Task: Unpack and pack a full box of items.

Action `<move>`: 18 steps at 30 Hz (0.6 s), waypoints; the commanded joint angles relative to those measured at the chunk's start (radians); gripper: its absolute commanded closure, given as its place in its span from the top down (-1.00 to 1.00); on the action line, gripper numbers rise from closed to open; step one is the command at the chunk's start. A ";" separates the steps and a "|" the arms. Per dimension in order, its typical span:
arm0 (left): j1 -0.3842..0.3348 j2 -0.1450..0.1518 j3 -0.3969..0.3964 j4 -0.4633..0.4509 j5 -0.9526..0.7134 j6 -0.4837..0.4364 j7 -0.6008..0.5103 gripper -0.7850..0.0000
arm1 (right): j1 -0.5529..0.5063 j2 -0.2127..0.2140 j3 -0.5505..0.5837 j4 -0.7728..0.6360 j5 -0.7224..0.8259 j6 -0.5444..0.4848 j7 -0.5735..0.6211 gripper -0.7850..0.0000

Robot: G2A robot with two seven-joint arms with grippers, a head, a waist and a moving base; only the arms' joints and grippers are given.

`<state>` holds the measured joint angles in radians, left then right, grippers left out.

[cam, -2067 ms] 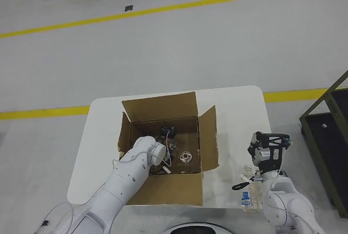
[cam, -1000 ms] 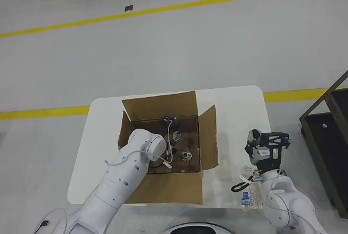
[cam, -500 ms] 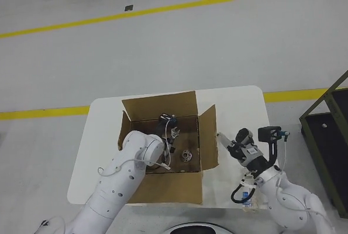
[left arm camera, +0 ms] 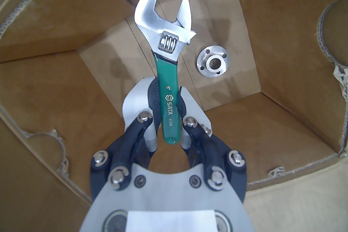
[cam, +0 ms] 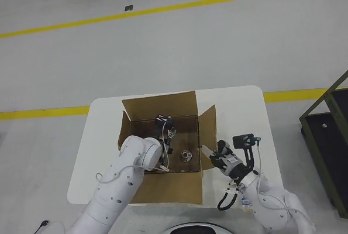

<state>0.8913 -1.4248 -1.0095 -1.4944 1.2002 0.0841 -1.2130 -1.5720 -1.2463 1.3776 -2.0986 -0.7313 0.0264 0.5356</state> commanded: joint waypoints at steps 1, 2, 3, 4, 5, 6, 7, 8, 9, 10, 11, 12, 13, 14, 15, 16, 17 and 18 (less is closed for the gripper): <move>0.000 0.000 0.000 0.000 0.000 0.000 0.000 -1.00 | 0.005 0.000 -0.011 0.010 -0.009 0.014 0.000 -0.10; 0.000 0.000 0.000 0.000 0.000 0.000 0.000 -1.00 | 0.007 -0.001 -0.016 0.013 -0.014 0.021 -0.001 -0.15; 0.000 0.000 0.000 0.000 0.000 0.000 0.000 -1.00 | 0.009 -0.001 -0.022 0.017 -0.020 0.027 0.000 -0.19; 0.000 0.000 0.000 0.000 0.000 0.000 0.000 -1.00 | 0.012 -0.001 -0.026 0.019 -0.032 0.033 0.002 -0.41; 0.000 0.000 0.000 0.000 0.000 0.000 0.000 -1.00 | 0.013 -0.001 -0.028 0.019 -0.036 0.035 0.002 -0.58; 0.000 0.000 0.000 0.000 0.000 0.000 0.000 -1.00 | 0.013 -0.001 -0.028 0.019 -0.036 0.035 0.002 -0.60; 0.000 0.000 0.000 0.000 0.000 0.000 0.000 -1.00 | 0.013 -0.001 -0.028 0.019 -0.036 0.035 0.002 -0.62; 0.000 0.000 0.000 0.000 0.000 0.000 0.000 -1.00 | 0.013 -0.001 -0.028 0.019 -0.036 0.035 0.002 -0.72; 0.000 0.000 0.000 0.000 0.000 0.000 0.000 -1.00 | 0.013 -0.001 -0.028 0.019 -0.036 0.035 0.002 -0.76; 0.000 0.000 0.000 0.000 0.000 0.000 0.000 -1.00 | 0.013 -0.001 -0.028 0.019 -0.036 0.035 0.002 -0.79; 0.000 0.000 0.000 0.000 0.000 0.000 0.000 -1.00 | 0.013 -0.001 -0.028 0.019 -0.036 0.035 0.002 -0.85; 0.000 0.000 0.000 0.000 0.000 0.000 0.000 -1.00 | 0.013 -0.001 -0.028 0.019 -0.036 0.035 0.002 -0.99; 0.000 0.000 0.000 0.000 0.000 0.000 0.000 -1.00 | 0.013 -0.001 -0.028 0.019 -0.036 0.035 0.002 -1.00; 0.000 0.000 0.000 0.000 0.000 0.000 0.000 -1.00 | 0.013 -0.001 -0.028 0.019 -0.036 0.035 0.002 -1.00; 0.000 0.000 0.000 0.000 0.000 0.000 0.000 -1.00 | 0.013 -0.001 -0.028 0.019 -0.036 0.035 0.002 -1.00; 0.000 0.000 0.000 0.000 0.000 0.000 0.000 -1.00 | 0.013 -0.001 -0.028 0.019 -0.036 0.035 0.002 -1.00; 0.000 0.000 0.000 0.000 0.000 0.000 0.000 -1.00 | 0.013 -0.001 -0.028 0.019 -0.036 0.035 0.002 -1.00; 0.000 0.000 0.000 0.000 0.000 0.000 0.000 -1.00 | 0.013 -0.001 -0.028 0.019 -0.036 0.035 0.002 -1.00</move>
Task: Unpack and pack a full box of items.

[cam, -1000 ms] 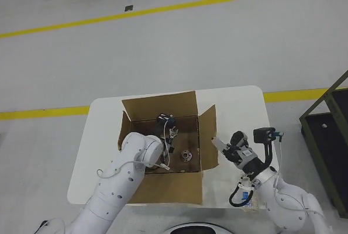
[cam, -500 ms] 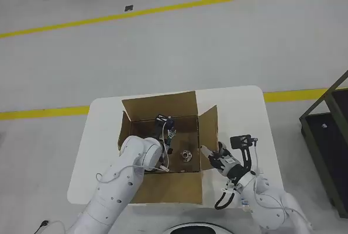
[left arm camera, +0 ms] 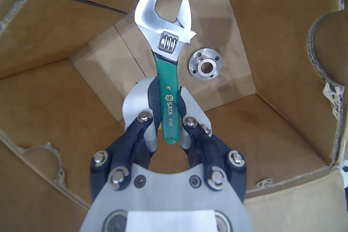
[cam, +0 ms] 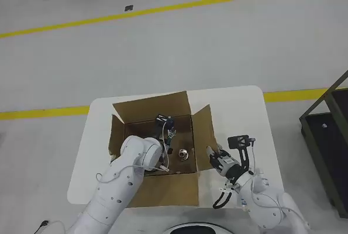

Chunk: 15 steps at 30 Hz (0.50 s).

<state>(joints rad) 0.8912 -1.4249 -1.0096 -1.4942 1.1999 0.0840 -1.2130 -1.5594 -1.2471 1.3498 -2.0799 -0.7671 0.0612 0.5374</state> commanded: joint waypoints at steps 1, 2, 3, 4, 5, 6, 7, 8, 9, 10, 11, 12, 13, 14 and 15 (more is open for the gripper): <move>0.000 0.000 0.000 0.000 0.000 0.000 0.000 -1.00 | -0.001 -0.001 0.004 0.003 0.010 0.008 -0.020 -1.00; 0.000 0.000 0.000 0.000 0.000 0.000 0.000 -1.00 | -0.002 -0.002 0.005 0.005 0.021 0.011 -0.032 -1.00; 0.000 0.000 0.000 0.000 0.000 0.000 0.000 -1.00 | -0.002 -0.002 0.009 0.008 0.030 0.019 -0.041 -1.00; 0.000 0.000 0.000 0.000 0.000 0.000 0.000 -1.00 | -0.001 -0.003 0.012 0.010 0.036 0.029 -0.045 -1.00; 0.000 0.000 0.000 0.000 0.000 0.000 0.000 -1.00 | 0.000 -0.003 0.015 0.010 0.043 0.038 -0.049 -1.00; 0.000 0.000 0.000 0.000 0.000 0.000 0.000 -1.00 | 0.001 -0.004 0.019 0.012 0.052 0.051 -0.052 -1.00; 0.002 0.000 -0.001 -0.001 -0.001 0.000 0.007 -1.00 | 0.002 -0.004 0.022 0.012 0.059 0.058 -0.053 -1.00; 0.009 0.001 -0.004 -0.005 -0.005 -0.003 0.024 -1.00 | 0.004 -0.004 0.024 0.014 0.067 0.061 -0.053 -1.00; 0.009 0.001 -0.008 -0.014 -0.005 -0.008 0.030 -1.00 | 0.006 -0.004 0.027 0.017 0.069 0.065 -0.053 -1.00; 0.009 0.002 -0.011 -0.022 -0.004 -0.012 0.027 -1.00 | 0.007 -0.004 0.030 0.020 0.067 0.070 -0.054 -1.00; 0.007 0.002 -0.015 -0.035 -0.008 -0.013 0.024 -1.00 | 0.008 -0.004 0.032 0.023 0.073 0.079 -0.057 -1.00; 0.005 0.003 -0.018 -0.045 -0.011 -0.016 0.019 -1.00 | 0.009 -0.005 0.033 0.025 0.079 0.086 -0.059 -1.00; 0.003 0.003 -0.021 -0.057 -0.015 -0.019 0.016 -1.00 | 0.011 -0.005 0.034 0.027 0.080 0.087 -0.059 -1.00; 0.000 0.002 -0.024 -0.071 -0.025 -0.022 0.010 -1.00 | 0.012 -0.005 0.036 0.030 0.082 0.093 -0.064 -1.00; -0.005 0.002 -0.027 -0.087 -0.035 -0.025 0.003 -1.00 | 0.012 -0.005 0.037 0.030 0.084 0.097 -0.067 -1.00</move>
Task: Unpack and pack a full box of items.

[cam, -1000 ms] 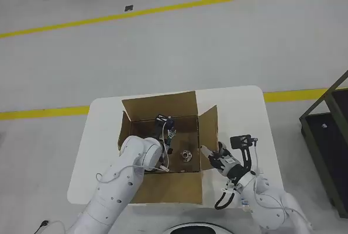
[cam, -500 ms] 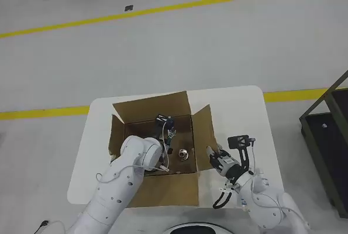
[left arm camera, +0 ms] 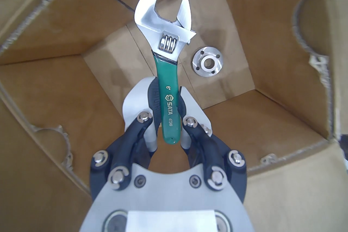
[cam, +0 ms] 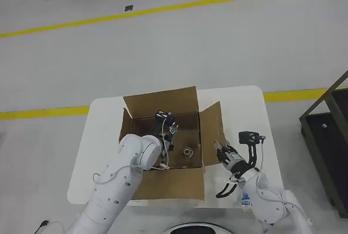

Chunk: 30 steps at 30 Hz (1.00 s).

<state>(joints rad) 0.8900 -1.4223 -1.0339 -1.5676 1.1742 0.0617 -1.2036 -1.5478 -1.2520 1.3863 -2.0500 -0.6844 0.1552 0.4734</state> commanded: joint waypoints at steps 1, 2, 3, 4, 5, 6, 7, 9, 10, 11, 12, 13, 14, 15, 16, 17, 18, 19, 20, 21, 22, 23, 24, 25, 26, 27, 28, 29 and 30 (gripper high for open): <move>-0.010 -0.001 -0.006 -0.034 -0.015 -0.006 -0.009 -1.00 | 0.001 0.000 0.003 0.003 -0.002 0.004 -0.003 -1.00; -0.014 -0.001 -0.008 -0.047 -0.018 -0.007 -0.015 -1.00 | 0.002 0.001 0.006 0.006 -0.003 0.004 -0.004 -1.00; -0.020 -0.001 -0.009 -0.061 -0.023 -0.009 -0.020 -1.00 | 0.003 0.001 0.009 0.010 -0.001 0.001 -0.004 -1.00; -0.026 -0.001 -0.010 -0.073 -0.023 -0.014 -0.029 -1.00 | 0.003 0.001 0.013 0.016 -0.001 0.002 -0.005 -1.00; -0.033 0.000 -0.012 -0.084 -0.023 -0.016 -0.035 -1.00 | 0.004 0.002 0.016 0.019 -0.001 0.001 -0.006 -1.00; -0.039 -0.001 -0.016 -0.097 -0.028 -0.016 -0.037 -1.00 | 0.005 0.002 0.022 0.022 0.001 0.003 -0.009 -1.00; -0.043 0.000 -0.020 -0.105 -0.028 -0.016 -0.039 -1.00 | 0.005 0.002 0.026 0.024 0.002 0.004 -0.012 -1.00; -0.049 0.001 -0.024 -0.118 -0.016 -0.024 -0.036 -1.00 | 0.007 0.004 0.037 0.030 -0.007 -0.009 -0.016 -1.00; -0.048 0.002 -0.028 -0.118 -0.013 -0.027 -0.036 -1.00 | 0.007 0.005 0.043 0.034 -0.017 -0.018 -0.018 -1.00; -0.047 0.003 -0.031 -0.118 -0.009 -0.025 -0.036 -1.00 | 0.008 0.007 0.048 0.036 -0.024 -0.028 -0.019 -1.00; -0.046 0.004 -0.034 -0.119 -0.010 -0.024 -0.036 -1.00 | 0.007 0.007 0.054 0.037 -0.022 -0.031 -0.022 -1.00; -0.046 0.004 -0.036 -0.120 -0.009 -0.022 -0.037 -1.00 | 0.006 0.008 0.061 0.037 -0.024 -0.036 -0.022 -1.00; -0.046 0.004 -0.037 -0.124 -0.011 -0.023 -0.040 -1.00 | 0.006 0.009 0.069 0.037 -0.034 -0.043 -0.025 -1.00; -0.046 0.005 -0.038 -0.129 -0.011 -0.024 -0.043 -1.00 | 0.005 0.011 0.076 0.037 -0.047 -0.046 -0.026 -1.00; -0.048 0.005 -0.039 -0.138 -0.012 -0.021 -0.044 -1.00 | 0.005 0.013 0.083 0.035 -0.072 -0.047 -0.028 -1.00; -0.050 0.004 -0.041 -0.145 -0.015 -0.019 -0.048 -1.00 | 0.003 0.013 0.086 0.032 -0.077 -0.048 -0.031 -1.00; -0.054 0.004 -0.043 -0.155 -0.016 -0.019 -0.049 -1.00 | 0.002 0.013 0.090 0.030 -0.073 -0.047 -0.037 -1.00; -0.058 0.004 -0.044 -0.164 -0.019 -0.019 -0.052 -1.00 | 0.001 0.013 0.095 0.033 -0.066 -0.046 -0.040 -1.00; -0.063 0.005 -0.047 -0.170 -0.023 -0.020 -0.058 -1.00 | 0.002 0.013 0.099 0.036 -0.061 -0.044 -0.041 -1.00; -0.070 0.005 -0.050 -0.178 -0.023 -0.023 -0.059 -1.00 | 0.003 0.013 0.102 0.039 -0.061 -0.044 -0.041 -1.00; -0.074 0.005 -0.054 -0.182 -0.019 -0.023 -0.060 -1.00 | 0.004 0.014 0.103 0.041 -0.061 -0.047 -0.041 -1.00; -0.079 0.006 -0.057 -0.185 -0.018 -0.024 -0.065 -1.00 | 0.006 0.014 0.105 0.045 -0.060 -0.048 -0.042 -1.00; -0.085 0.006 -0.061 -0.188 -0.020 -0.024 -0.070 -1.00 | 0.007 0.014 0.106 0.047 -0.059 -0.049 -0.043 -1.00; -0.090 0.006 -0.065 -0.190 -0.021 -0.024 -0.074 -1.00 | 0.009 0.014 0.106 0.050 -0.059 -0.050 -0.043 -1.00; -0.095 0.007 -0.068 -0.192 -0.020 -0.024 -0.080 -1.00 | 0.012 0.014 0.107 0.054 -0.058 -0.052 -0.043 -1.00; -0.098 0.008 -0.071 -0.194 -0.018 -0.025 -0.084 -1.00 | 0.016 0.014 0.107 0.057 -0.055 -0.054 -0.043 -1.00; -0.101 0.009 -0.075 -0.196 -0.013 -0.027 -0.087 -1.00 | 0.019 0.014 0.108 0.058 -0.047 -0.059 -0.048 -1.00; -0.103 0.010 -0.079 -0.195 -0.001 -0.026 -0.090 -1.00 | 0.020 0.014 0.108 0.061 -0.046 -0.065 -0.048 -1.00; -0.103 0.011 -0.082 -0.195 0.006 -0.023 -0.093 -1.00 | 0.021 0.015 0.108 0.062 -0.047 -0.070 -0.046 -1.00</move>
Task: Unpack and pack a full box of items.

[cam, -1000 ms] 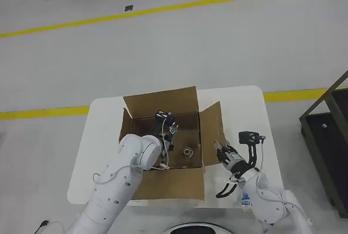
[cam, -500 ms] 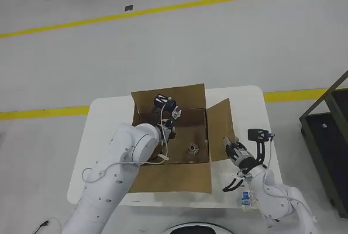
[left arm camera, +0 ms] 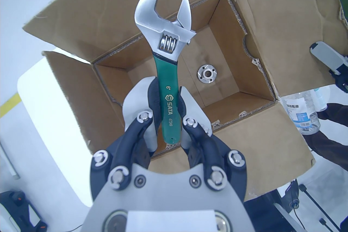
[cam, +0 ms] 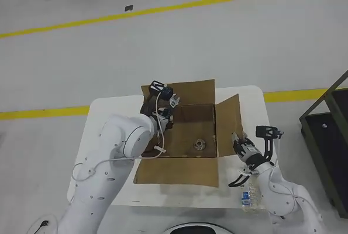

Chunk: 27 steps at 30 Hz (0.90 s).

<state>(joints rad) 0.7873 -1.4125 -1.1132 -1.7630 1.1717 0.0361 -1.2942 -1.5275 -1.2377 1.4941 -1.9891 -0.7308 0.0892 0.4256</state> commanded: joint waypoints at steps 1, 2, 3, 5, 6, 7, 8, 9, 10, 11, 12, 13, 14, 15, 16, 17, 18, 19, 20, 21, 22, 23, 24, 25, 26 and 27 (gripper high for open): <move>0.001 0.002 -0.007 0.002 0.014 0.003 -0.004 -1.00 | 0.000 0.001 0.000 0.001 -0.002 -0.008 0.005 -1.00; 0.003 0.003 -0.012 0.005 0.021 0.007 -0.005 -1.00 | -0.001 0.001 0.000 0.001 -0.001 -0.009 0.006 -1.00; 0.005 0.005 -0.016 0.010 0.032 0.009 -0.007 -1.00 | -0.002 0.001 0.001 0.002 -0.001 -0.010 0.006 -1.00; 0.010 0.006 -0.021 0.012 0.040 0.014 -0.007 -1.00 | -0.004 0.002 0.003 0.004 0.003 -0.012 0.006 -1.00; 0.013 0.007 -0.025 0.012 0.048 0.017 -0.008 -1.00 | -0.004 0.002 0.003 0.005 0.004 -0.013 0.007 -1.00; 0.016 0.008 -0.027 0.011 0.050 0.018 -0.007 -1.00 | -0.004 0.002 0.004 0.005 0.005 -0.014 0.008 -1.00; 0.017 0.008 -0.030 0.009 0.052 0.018 -0.005 -1.00 | -0.004 0.002 0.004 0.005 0.005 -0.014 0.008 -1.00; 0.018 0.009 -0.034 0.008 0.054 0.019 -0.005 -1.00 | -0.004 0.002 0.005 0.005 0.008 -0.014 0.007 -1.00; 0.018 0.009 -0.036 0.005 0.053 0.020 -0.005 -1.00 | -0.003 0.002 0.005 0.006 0.008 -0.015 0.007 -1.00; 0.016 0.009 -0.040 -0.001 0.048 0.021 -0.002 -1.00 | -0.002 0.002 0.005 0.007 0.009 -0.017 0.008 -1.00; 0.015 0.010 -0.044 -0.003 0.043 0.021 -0.001 -1.00 | -0.002 0.003 0.005 0.008 0.009 -0.018 0.008 -1.00; 0.012 0.010 -0.048 -0.005 0.039 0.020 0.002 -1.00 | -0.001 0.003 0.005 0.009 0.010 -0.018 0.008 -1.00; 0.008 0.010 -0.053 -0.007 0.038 0.020 0.006 -1.00 | 0.000 0.003 0.005 0.009 0.010 -0.019 0.008 -1.00; 0.005 0.011 -0.057 -0.008 0.038 0.020 0.010 -1.00 | 0.000 0.003 0.004 0.011 0.010 -0.021 0.009 -1.00; 0.002 0.011 -0.063 -0.008 0.039 0.024 0.018 -1.00 | 0.001 0.003 0.004 0.013 0.011 -0.021 0.010 -1.00; 0.001 0.011 -0.067 -0.006 0.034 0.028 0.027 -1.00 | 0.002 0.003 0.004 0.014 0.011 -0.022 0.010 -1.00; 0.001 0.010 -0.074 -0.002 0.025 0.039 0.045 -1.00 | 0.003 0.003 0.004 0.015 0.012 -0.024 0.010 -1.00; 0.001 0.010 -0.074 -0.002 0.025 0.039 0.045 -1.00 | 0.003 0.004 0.002 0.015 0.017 -0.029 0.014 -1.00; 0.001 0.010 -0.074 -0.002 0.025 0.039 0.045 -1.00 | 0.005 0.004 0.003 0.017 0.024 -0.037 0.017 -1.00; 0.001 0.010 -0.074 -0.002 0.025 0.039 0.045 -1.00 | 0.005 0.004 0.004 0.018 0.024 -0.037 0.016 -1.00; 0.001 0.010 -0.074 -0.002 0.025 0.039 0.045 -1.00 | 0.005 0.004 0.004 0.018 0.024 -0.037 0.016 -1.00; 0.001 0.010 -0.074 -0.002 0.025 0.039 0.045 -1.00 | 0.005 0.004 0.004 0.018 0.024 -0.037 0.016 -1.00; 0.001 0.010 -0.074 -0.002 0.025 0.039 0.045 -1.00 | 0.005 0.004 0.004 0.018 0.024 -0.037 0.016 -1.00; 0.001 0.010 -0.074 -0.002 0.025 0.039 0.045 -1.00 | 0.005 0.004 0.004 0.018 0.024 -0.037 0.016 -1.00; 0.001 0.010 -0.074 -0.002 0.025 0.039 0.045 -1.00 | 0.005 0.004 0.004 0.018 0.024 -0.037 0.016 -1.00; 0.001 0.010 -0.074 -0.002 0.025 0.039 0.045 -1.00 | 0.005 0.004 0.004 0.018 0.024 -0.037 0.016 -1.00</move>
<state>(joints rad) 0.7882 -1.4020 -1.1867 -1.7646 1.1964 0.0748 -1.2488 -1.5223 -1.2338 1.4976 -1.9711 -0.7068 0.0520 0.4419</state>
